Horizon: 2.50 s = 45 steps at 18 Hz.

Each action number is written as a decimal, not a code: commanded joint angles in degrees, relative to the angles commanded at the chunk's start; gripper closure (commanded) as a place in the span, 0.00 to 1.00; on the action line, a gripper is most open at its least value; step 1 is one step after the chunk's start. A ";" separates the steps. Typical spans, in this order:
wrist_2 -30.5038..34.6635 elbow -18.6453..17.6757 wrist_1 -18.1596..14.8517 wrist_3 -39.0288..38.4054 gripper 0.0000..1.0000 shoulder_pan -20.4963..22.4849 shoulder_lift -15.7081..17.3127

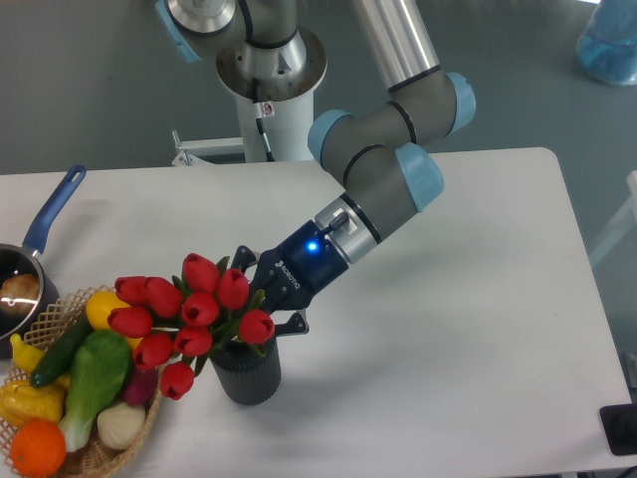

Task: Insert the flowers into the vase
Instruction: 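Lift and tilt the tulips upright above the vase opening, then push the tulip stems down into the black vase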

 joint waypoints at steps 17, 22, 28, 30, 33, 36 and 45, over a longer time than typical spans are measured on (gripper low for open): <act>-2.37 -0.18 0.00 0.18 0.75 0.18 -1.23; -2.37 -0.35 0.00 0.26 0.75 0.18 -1.41; -2.20 -0.79 -0.18 0.18 0.75 0.26 -1.49; -2.20 -1.23 -0.18 0.18 0.75 0.61 -1.49; -2.20 -1.50 -0.18 0.18 0.75 0.79 -1.49; -2.20 -1.50 -0.18 0.18 0.74 0.79 -1.49; -2.20 -2.11 -0.18 0.26 0.73 0.97 -2.20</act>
